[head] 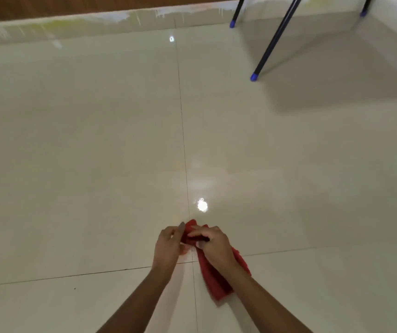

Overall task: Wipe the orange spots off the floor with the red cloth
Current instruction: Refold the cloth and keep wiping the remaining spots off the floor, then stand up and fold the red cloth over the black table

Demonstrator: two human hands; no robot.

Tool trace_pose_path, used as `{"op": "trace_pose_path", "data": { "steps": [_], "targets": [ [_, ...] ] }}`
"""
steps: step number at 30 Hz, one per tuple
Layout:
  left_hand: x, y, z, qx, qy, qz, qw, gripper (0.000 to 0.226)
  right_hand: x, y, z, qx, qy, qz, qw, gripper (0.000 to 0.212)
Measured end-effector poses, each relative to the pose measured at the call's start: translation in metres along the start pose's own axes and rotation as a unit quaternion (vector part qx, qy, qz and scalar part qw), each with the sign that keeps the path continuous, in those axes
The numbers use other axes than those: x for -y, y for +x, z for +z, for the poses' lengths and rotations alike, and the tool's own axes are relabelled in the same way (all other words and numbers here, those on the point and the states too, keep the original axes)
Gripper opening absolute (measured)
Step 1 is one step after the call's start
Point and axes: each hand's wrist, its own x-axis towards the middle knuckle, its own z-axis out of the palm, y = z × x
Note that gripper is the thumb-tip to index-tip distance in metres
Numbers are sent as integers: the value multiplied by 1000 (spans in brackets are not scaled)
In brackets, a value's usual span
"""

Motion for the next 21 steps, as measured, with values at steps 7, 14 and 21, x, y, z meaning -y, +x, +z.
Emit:
{"op": "trace_pose_path", "data": {
  "steps": [7, 14, 21],
  "targets": [
    [-55, 31, 13, 139, -110, -75, 981, 19, 44, 20, -27, -38, 299, 102, 948, 36],
    [-111, 70, 3, 198, -60, -85, 975, 19, 62, 29, -80, -86, 320, 127, 935, 48],
    [-180, 50, -22, 246, -123, -46, 960, 15, 120, 20, -113, -24, 276, 209, 938, 41]
  ]
}}
